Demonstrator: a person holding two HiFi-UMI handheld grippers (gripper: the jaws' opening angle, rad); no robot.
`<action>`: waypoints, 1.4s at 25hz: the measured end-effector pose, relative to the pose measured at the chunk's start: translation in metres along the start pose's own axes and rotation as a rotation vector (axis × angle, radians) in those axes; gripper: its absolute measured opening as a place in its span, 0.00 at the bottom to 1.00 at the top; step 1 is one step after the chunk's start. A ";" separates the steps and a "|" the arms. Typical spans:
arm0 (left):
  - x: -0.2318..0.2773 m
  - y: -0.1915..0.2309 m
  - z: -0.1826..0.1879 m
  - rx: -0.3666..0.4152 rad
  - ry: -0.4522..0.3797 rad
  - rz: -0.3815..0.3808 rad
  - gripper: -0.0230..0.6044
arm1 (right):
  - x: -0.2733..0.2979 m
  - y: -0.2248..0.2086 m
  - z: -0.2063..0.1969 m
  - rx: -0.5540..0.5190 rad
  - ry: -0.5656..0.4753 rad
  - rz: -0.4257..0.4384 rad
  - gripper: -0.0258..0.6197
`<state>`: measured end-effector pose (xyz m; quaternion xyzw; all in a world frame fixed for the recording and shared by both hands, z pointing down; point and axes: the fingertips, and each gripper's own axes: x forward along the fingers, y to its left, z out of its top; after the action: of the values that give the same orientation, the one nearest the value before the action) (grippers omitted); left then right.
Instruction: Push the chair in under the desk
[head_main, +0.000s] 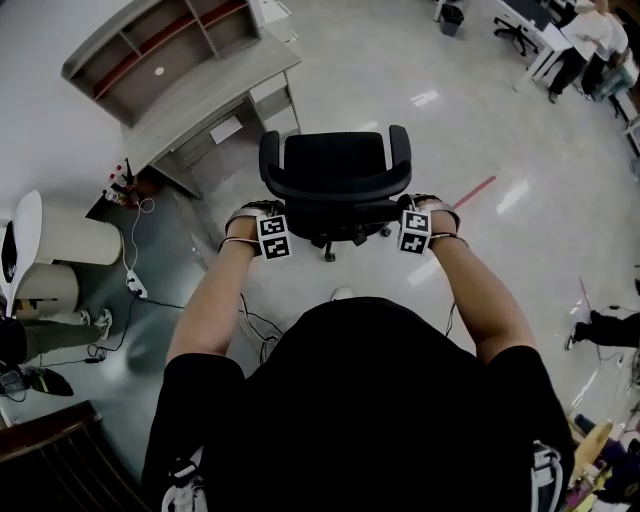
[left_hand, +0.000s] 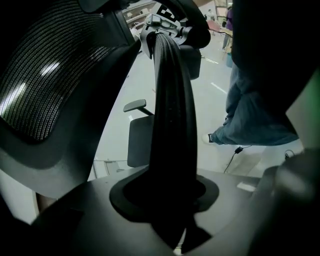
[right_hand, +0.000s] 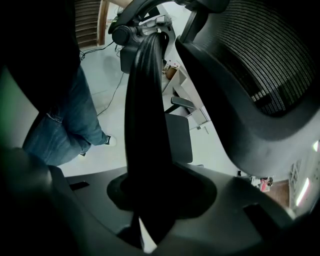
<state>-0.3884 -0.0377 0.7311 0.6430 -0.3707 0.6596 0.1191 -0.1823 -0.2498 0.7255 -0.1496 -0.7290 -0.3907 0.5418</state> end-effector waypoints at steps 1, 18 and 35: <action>0.000 -0.002 -0.011 -0.020 0.008 0.005 0.24 | 0.005 -0.003 0.011 -0.019 -0.011 0.002 0.22; -0.020 -0.052 -0.180 -0.292 0.122 0.034 0.24 | 0.061 -0.038 0.194 -0.282 -0.144 0.029 0.22; -0.041 -0.084 -0.262 -0.422 0.171 0.055 0.24 | 0.074 -0.044 0.295 -0.407 -0.204 0.048 0.22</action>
<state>-0.5281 0.2022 0.7472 0.5351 -0.5063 0.6226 0.2640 -0.4358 -0.0778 0.7426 -0.3120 -0.6825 -0.4995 0.4329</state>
